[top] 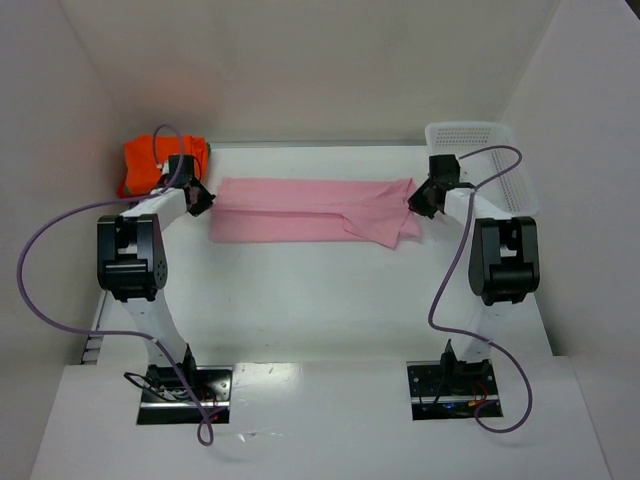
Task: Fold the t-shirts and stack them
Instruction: Fold the other side of the tshirt into a rectangle
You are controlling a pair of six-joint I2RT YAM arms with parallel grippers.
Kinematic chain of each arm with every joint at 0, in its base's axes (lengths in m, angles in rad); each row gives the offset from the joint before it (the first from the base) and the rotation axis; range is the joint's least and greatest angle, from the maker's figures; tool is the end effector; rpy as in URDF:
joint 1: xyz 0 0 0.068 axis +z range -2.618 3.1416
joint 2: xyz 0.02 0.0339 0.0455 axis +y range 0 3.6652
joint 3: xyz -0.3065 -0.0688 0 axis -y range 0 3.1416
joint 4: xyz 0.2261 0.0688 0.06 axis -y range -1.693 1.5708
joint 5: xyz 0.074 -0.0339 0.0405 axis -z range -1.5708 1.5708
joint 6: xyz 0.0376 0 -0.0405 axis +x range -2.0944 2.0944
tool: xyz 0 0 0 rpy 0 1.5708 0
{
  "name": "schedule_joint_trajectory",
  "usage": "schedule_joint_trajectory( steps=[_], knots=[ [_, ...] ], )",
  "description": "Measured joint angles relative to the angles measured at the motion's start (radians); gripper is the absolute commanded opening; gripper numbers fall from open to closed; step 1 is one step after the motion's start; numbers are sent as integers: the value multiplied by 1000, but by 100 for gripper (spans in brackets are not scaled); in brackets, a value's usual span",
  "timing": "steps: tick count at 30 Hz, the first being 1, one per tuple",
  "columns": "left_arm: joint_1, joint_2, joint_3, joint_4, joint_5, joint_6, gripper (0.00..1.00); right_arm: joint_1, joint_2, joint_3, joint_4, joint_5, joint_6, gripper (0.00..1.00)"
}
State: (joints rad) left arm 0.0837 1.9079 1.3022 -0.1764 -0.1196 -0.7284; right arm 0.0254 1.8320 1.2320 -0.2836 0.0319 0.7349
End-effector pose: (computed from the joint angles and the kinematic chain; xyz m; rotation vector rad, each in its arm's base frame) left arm 0.4185 0.0396 0.2449 -0.9828 2.1376 -0.1765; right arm 0.3903 0.0087 0.2452 0.8734 2.3173 0.2921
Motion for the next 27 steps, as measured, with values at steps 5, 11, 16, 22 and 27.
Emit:
schedule_joint_trajectory(
  steps=[5,11,16,22,27],
  knots=[
    [0,45,34,13,18,18,0,0,32,30,9,-2,-4,0],
    [1,90,61,20,25,34,8,0,73,45,30,-6,-18,8],
    [1,101,68,19,23,51,17,0,88,46,44,-17,-30,14],
    [13,106,106,20,48,81,42,-3,88,53,64,-24,-58,30],
    [21,108,153,32,107,116,75,-4,85,62,82,-56,-114,58]
  ],
)
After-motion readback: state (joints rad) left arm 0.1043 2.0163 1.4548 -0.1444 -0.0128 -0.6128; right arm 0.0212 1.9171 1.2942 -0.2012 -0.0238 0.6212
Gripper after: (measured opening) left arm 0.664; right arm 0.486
